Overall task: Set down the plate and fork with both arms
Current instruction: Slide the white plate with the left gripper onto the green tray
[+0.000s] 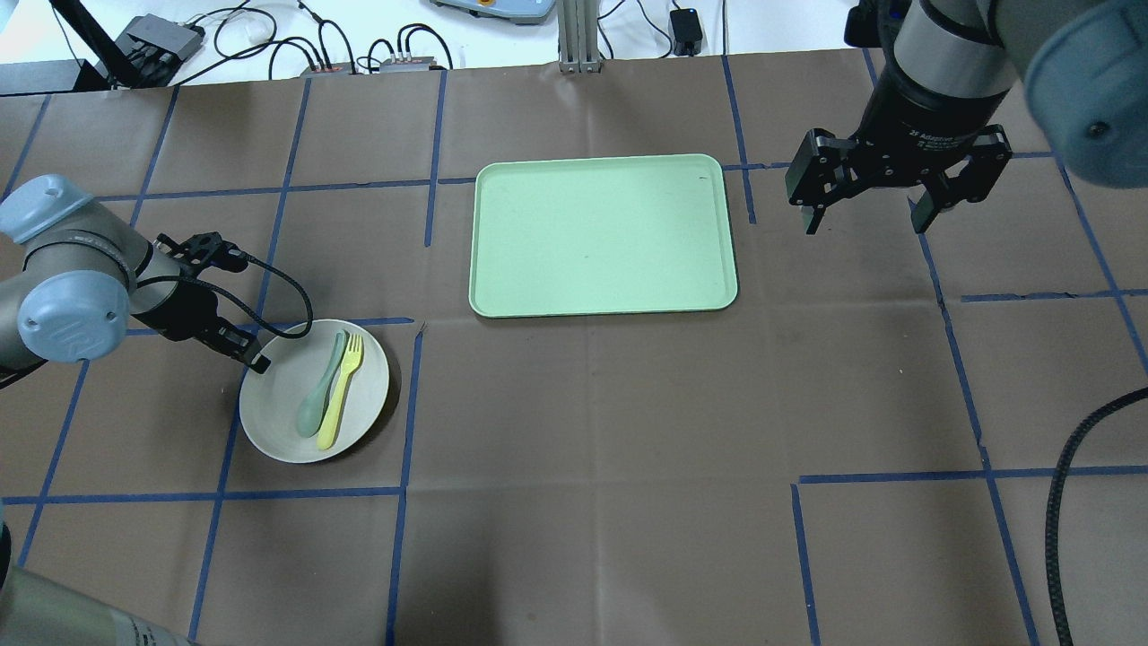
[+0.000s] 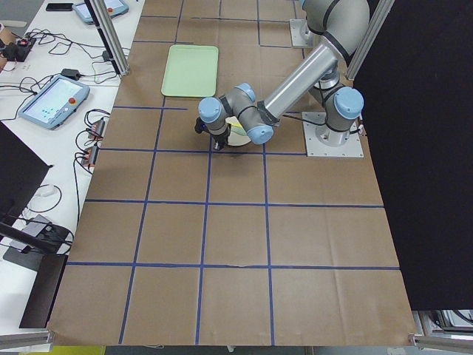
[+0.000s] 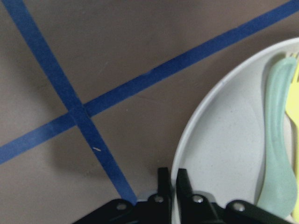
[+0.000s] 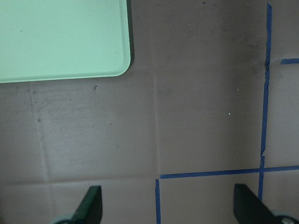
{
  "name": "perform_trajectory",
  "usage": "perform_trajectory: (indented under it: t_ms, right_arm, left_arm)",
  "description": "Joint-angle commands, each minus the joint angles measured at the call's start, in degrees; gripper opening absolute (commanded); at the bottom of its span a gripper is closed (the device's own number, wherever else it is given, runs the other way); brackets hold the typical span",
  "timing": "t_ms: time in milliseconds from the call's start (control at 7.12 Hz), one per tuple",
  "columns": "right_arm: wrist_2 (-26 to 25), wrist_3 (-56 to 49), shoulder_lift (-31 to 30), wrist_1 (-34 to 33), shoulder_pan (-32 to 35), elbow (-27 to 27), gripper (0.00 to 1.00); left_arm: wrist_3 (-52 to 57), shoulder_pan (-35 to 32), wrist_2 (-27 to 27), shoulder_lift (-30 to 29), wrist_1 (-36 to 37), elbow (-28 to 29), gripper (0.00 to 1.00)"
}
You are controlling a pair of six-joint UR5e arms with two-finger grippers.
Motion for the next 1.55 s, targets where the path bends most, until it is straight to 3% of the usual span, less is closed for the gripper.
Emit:
perform_trajectory:
  t_ms: [0, 562, 843, 1405]
  right_arm:
    - [0.0, 0.04, 0.0, 0.0, 0.0, 0.0, 1.0]
    - [0.0, 0.04, 0.0, 0.0, 0.0, 0.0, 1.0]
    - [0.0, 0.04, 0.0, 0.0, 0.0, 0.0, 1.0]
    - [0.0, 0.04, 0.0, 0.09, 0.0, 0.0, 1.0]
  left_arm:
    - [-0.75, 0.18, -4.77, 0.65, -0.58, 0.07, 0.05]
    - [-15.03, -1.31, -10.43, 4.94, -4.61, 0.51, 0.02]
    - [-24.69, -10.23, -10.35, 5.4, -4.97, 3.83, 0.02]
    - [-43.26, -23.0, -15.89, -3.89, -5.76, 17.43, 0.01]
